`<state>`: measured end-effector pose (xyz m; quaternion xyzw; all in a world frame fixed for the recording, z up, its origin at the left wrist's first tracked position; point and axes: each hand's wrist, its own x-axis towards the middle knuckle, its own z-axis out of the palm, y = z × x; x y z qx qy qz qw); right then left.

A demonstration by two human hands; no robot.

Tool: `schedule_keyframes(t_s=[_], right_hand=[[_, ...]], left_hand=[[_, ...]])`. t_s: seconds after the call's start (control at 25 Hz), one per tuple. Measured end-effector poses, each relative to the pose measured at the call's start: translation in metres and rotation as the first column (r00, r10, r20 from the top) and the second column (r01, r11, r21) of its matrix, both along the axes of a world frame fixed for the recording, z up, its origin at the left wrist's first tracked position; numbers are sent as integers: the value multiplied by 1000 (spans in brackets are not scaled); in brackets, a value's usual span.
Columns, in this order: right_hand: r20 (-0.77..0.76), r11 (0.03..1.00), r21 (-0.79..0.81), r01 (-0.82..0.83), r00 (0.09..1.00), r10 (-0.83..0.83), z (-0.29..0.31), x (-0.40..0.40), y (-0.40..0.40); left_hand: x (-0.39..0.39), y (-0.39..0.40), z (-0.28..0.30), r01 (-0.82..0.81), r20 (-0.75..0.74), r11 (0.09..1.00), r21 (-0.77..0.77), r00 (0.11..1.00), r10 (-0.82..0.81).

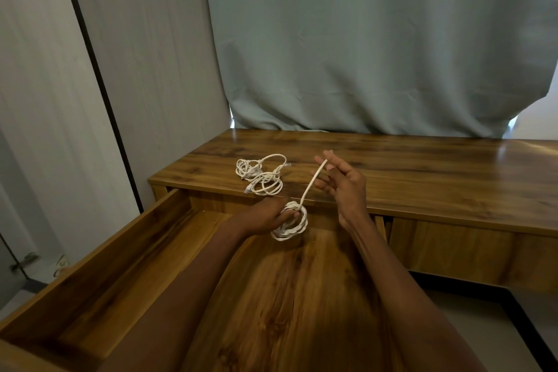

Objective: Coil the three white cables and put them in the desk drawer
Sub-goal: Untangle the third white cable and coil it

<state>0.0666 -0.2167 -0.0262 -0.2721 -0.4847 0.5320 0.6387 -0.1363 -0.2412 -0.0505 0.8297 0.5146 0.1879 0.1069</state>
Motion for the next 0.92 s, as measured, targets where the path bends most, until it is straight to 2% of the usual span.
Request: schedule_keyframes(t_s=[0.08, 0.2, 0.28, 0.32, 0.36, 0.48, 0.6, 0.72, 0.8, 0.92], right_hand=[[171, 997, 45, 63, 983, -69, -5, 3, 5], [392, 960, 163, 226, 879, -273, -12, -1, 10], [499, 940, 243, 240, 800, -333, -14, -5, 9], [527, 951, 225, 211, 795, -301, -15, -6, 8], [518, 975, 156, 157, 827, -217, -14, -7, 6], [361, 996, -82, -23, 931, 52, -12, -6, -3], [234, 985, -159, -66, 967, 103, -11, -4, -3], [196, 973, -205, -107, 969, 148, -12, -5, -1], [115, 947, -248, -204, 964, 238, -13, -10, -1], [9, 914, -281, -292, 952, 307, -19, -19, 1]], left_hand=[[3, -5, 3, 22, 25, 1000, 13, 999, -23], [16, -14, 16, 42, 93, 999, 1, 995, -42], [24, -19, 23, 46, 182, 999, 6, 982, -46], [25, -20, 25, 45, 235, 999, 5, 971, -45], [26, -20, 26, 31, 278, 1000, 4, 960, -31], [17, -17, 23, -31, 368, 1000, -1, 929, 29], [9, -15, 23, -43, 420, 999, 0, 907, 39], [15, -20, 29, -2, 489, 999, -35, 872, 19], [18, -19, 28, 14, 546, 998, -54, 837, 18], [18, -16, 24, -26, 552, 997, -72, 832, 62]])
